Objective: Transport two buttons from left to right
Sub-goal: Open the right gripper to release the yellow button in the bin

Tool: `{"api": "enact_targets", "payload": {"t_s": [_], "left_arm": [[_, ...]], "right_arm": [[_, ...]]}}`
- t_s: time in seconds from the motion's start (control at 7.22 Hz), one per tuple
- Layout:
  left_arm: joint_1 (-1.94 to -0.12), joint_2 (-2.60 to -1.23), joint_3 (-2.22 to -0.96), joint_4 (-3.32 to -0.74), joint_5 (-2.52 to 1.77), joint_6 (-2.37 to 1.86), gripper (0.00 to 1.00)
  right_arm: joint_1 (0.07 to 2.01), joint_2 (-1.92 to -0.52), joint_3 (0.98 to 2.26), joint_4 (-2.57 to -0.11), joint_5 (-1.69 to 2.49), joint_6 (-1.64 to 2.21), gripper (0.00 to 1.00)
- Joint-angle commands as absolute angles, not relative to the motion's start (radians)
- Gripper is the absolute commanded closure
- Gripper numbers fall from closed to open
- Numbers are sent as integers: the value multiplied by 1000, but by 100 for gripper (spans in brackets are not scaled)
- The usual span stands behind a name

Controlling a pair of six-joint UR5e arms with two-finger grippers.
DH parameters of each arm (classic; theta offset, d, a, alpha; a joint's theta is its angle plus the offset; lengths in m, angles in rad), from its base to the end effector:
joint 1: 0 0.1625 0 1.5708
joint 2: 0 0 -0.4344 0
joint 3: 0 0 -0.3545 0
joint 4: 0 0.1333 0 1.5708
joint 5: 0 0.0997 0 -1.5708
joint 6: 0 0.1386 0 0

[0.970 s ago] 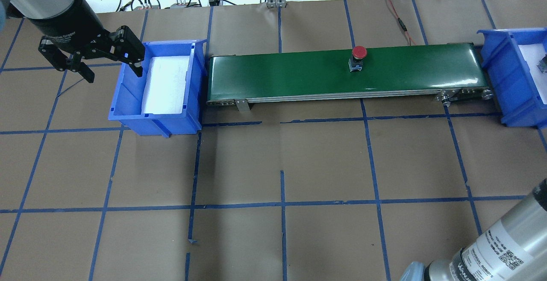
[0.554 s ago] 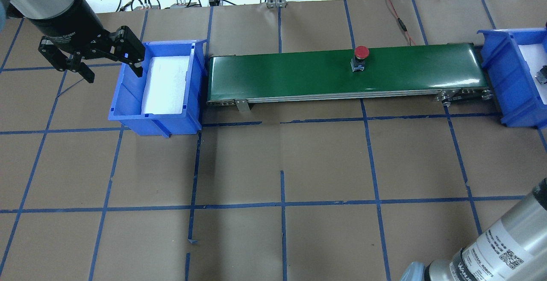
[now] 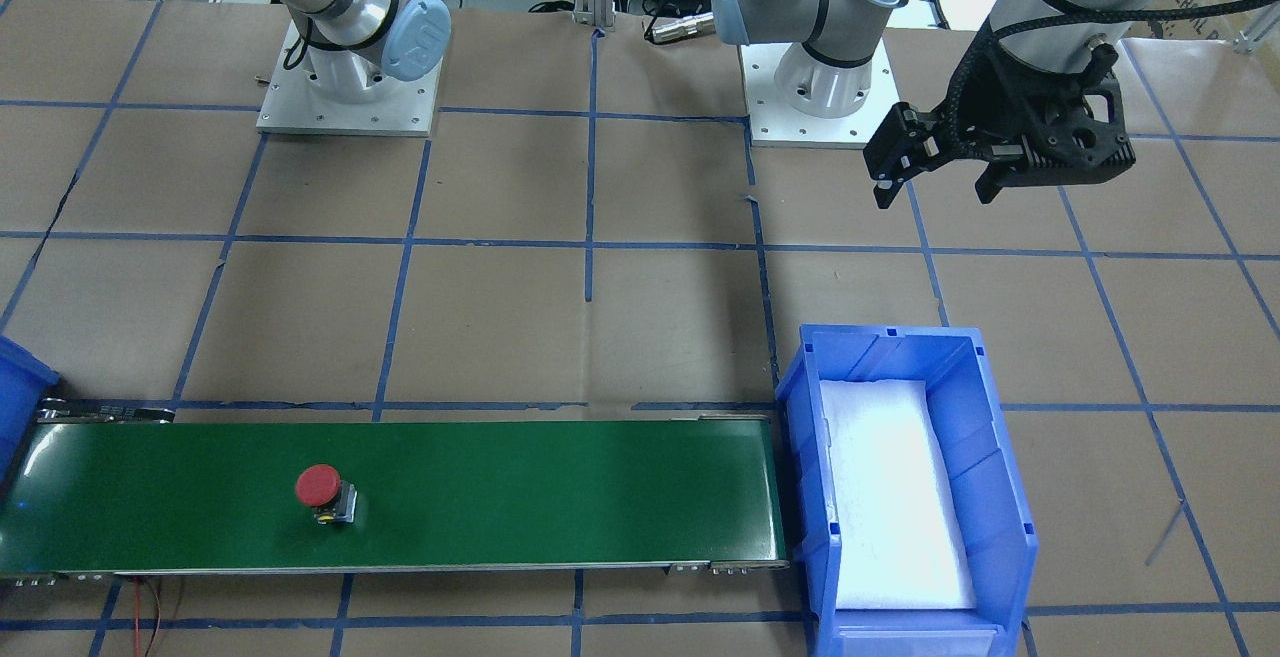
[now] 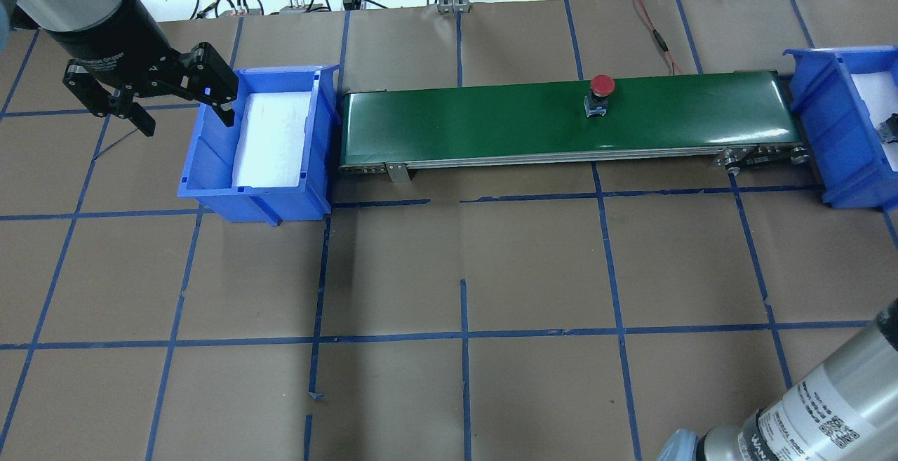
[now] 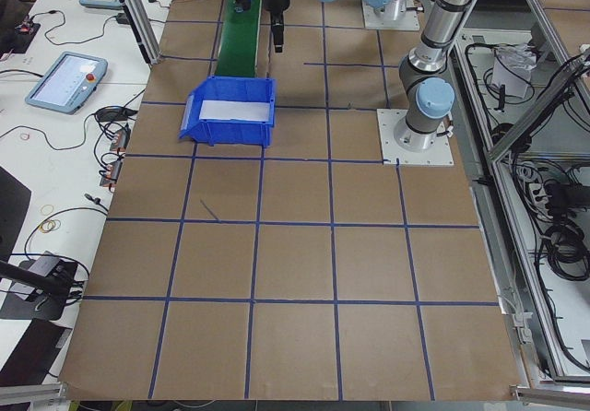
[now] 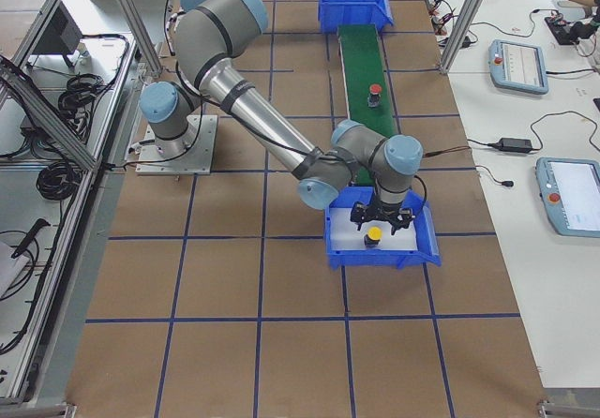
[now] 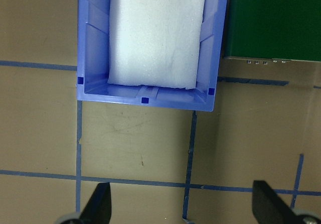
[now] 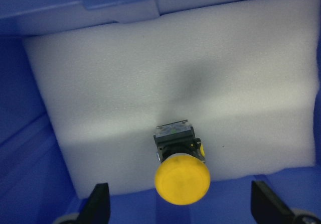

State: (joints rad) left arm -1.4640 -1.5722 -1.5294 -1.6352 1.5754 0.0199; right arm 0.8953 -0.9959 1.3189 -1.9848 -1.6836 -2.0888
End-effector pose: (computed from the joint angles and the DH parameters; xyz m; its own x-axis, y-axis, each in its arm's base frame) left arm -0.0838 -0.4627 0.4701 -0.9962 -0.0867 -0.0041 -0.0868 0.9959 0.0245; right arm -0.3360 -0.6075 0.2865 -0.1602 -0.9868 0.0234 -0.9765 0.1619 0.1424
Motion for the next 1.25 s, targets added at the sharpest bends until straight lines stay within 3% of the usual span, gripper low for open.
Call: {"api": "enact_targets", "payload": {"t_s": [0.0, 0.55, 1.11], "left_arm": [[-1463, -1572, -1529, -1635, 1575, 20, 0], [-1462, -1572, -1529, -1635, 1575, 21, 0], [-1457, -1572, -1529, -1635, 1574, 34, 0]], "right_arm": [[926, -1107, 1318, -1854, -1657, -2065, 0], [1173, -1138, 1327, -1825, -1579, -2033, 0], [1295, -1095, 1376, -1887, -1552, -1914, 0]]}}
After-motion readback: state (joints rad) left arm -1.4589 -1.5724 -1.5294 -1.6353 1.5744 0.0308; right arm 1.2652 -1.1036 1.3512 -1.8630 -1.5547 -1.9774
